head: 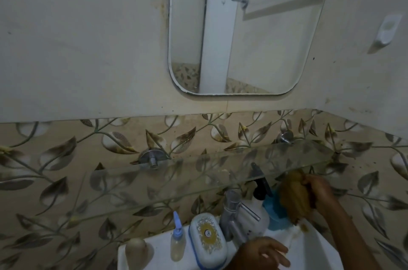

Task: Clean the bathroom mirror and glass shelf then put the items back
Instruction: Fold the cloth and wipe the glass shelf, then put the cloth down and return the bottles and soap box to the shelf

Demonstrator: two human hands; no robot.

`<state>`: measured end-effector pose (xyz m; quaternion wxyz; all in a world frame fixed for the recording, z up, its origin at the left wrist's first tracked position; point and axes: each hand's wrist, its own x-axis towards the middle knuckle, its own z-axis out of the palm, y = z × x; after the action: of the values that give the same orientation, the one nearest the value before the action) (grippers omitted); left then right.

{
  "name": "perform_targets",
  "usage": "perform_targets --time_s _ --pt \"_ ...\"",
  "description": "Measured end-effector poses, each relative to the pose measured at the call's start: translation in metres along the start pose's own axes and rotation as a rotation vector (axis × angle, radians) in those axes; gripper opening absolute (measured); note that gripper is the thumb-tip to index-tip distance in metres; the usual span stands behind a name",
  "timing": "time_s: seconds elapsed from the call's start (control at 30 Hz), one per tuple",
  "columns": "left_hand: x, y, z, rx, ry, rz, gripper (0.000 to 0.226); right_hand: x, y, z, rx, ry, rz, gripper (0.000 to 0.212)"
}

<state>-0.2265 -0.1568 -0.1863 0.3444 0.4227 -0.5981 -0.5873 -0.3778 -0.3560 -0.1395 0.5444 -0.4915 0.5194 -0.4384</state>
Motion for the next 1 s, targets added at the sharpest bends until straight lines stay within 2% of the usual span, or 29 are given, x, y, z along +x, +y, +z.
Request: perform_targets --time_s 0.07,0.2,0.3,0.43,0.5,0.63,0.83,0.9,1.0 --pt "0.001 0.004 -0.002 -0.014 0.134 0.042 0.023 0.004 0.003 0.0 -0.112 0.166 -0.005 0.015" --pt "0.008 0.0 -0.014 0.035 0.289 0.015 0.03 0.015 0.022 0.006 -0.466 0.119 -0.159 0.023" --pt "0.008 0.001 -0.019 0.071 0.328 0.046 0.032 0.013 0.028 0.007 -0.575 0.114 -0.209 0.023" --pt "0.007 0.002 -0.021 0.087 0.382 0.059 0.034 0.011 0.036 0.006 -0.685 0.101 -0.274 0.055" --pt "0.007 0.004 -0.022 0.114 0.385 0.065 0.032 0.017 0.043 0.002 -0.734 0.107 -0.259 0.052" --pt "0.005 0.006 -0.025 0.15 0.395 0.099 0.033 0.03 0.058 -0.011 -0.758 0.097 -0.267 0.062" --pt "-0.003 0.006 -0.024 0.213 0.406 0.142 0.035 0.022 0.06 -0.013 -0.778 0.098 -0.272 0.051" --pt "-0.011 0.012 -0.022 0.236 0.422 0.167 0.036 0.011 0.058 -0.012 -0.733 0.164 -0.295 0.043" --pt "-0.035 0.023 -0.023 0.284 0.449 0.207 0.034 -0.03 0.046 -0.006 -0.464 0.392 -0.301 0.037"
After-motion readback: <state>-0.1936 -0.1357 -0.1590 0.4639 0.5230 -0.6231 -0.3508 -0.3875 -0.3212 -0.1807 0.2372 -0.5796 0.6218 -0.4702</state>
